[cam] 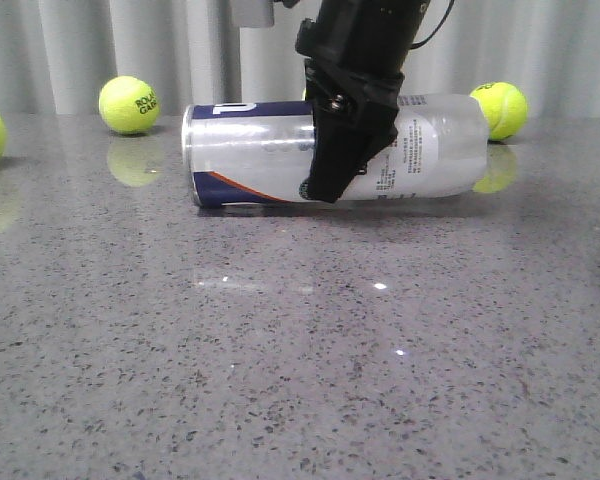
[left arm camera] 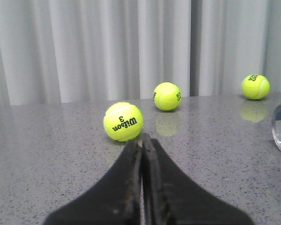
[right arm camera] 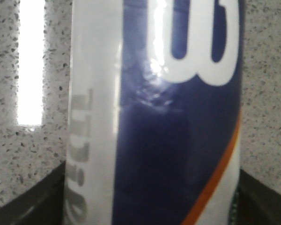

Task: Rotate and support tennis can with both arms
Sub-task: 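Lower the right gripper onto the lying Wilson can and grasp its middle, then roll the can about its long axis with the right gripper, then release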

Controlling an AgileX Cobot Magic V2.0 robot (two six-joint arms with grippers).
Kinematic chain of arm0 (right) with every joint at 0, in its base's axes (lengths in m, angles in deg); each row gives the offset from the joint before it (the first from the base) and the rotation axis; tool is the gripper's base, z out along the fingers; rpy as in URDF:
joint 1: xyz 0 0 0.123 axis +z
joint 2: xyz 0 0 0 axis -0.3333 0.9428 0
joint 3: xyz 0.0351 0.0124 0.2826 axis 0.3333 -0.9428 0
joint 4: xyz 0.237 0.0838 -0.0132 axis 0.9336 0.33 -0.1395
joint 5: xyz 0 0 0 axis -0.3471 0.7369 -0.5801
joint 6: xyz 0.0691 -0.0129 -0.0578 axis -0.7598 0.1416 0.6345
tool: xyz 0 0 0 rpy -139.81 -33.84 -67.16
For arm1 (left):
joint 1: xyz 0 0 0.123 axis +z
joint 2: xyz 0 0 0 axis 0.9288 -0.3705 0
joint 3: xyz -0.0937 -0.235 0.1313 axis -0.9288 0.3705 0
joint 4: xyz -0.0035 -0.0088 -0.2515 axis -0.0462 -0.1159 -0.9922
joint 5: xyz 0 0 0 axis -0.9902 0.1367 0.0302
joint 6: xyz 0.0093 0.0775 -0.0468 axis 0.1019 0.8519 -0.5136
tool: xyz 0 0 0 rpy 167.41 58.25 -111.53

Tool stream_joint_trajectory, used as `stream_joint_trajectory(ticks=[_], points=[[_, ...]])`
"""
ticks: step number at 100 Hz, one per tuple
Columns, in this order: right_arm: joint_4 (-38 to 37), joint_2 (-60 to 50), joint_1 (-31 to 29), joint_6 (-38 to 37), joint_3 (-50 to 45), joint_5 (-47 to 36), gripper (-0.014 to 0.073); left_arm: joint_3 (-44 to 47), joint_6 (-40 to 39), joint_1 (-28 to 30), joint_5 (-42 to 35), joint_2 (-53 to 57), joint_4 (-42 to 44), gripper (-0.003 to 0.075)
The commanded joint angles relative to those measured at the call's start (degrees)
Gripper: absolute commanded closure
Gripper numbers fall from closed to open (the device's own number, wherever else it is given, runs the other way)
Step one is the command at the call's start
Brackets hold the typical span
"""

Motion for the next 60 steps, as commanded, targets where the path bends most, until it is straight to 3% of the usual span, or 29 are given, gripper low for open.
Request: stream_joint_trajectory(ticks=[1,10,18,60], points=[[0.6,-2.5,-0.1,0.7,1.7,1.3,0.0153,2.6,-0.4,0.0,-4.8,2.2,-0.1,0.0741],[0.6,-2.7,-0.1,0.5,1.7,1.3,0.0019,2.6,-0.4,0.0,-4.8,2.2,-0.1,0.0741],[0.6,-3.0,-0.1,-0.3,1.9,1.2,-0.004,2.6,-0.4,0.0,-4.8,2.2,-0.1,0.0741],[0.6,-3.4,-0.1,-0.8,1.9,1.3,-0.0054,2.6,-0.4,0.0,-4.8,2.2,-0.1,0.0741]])
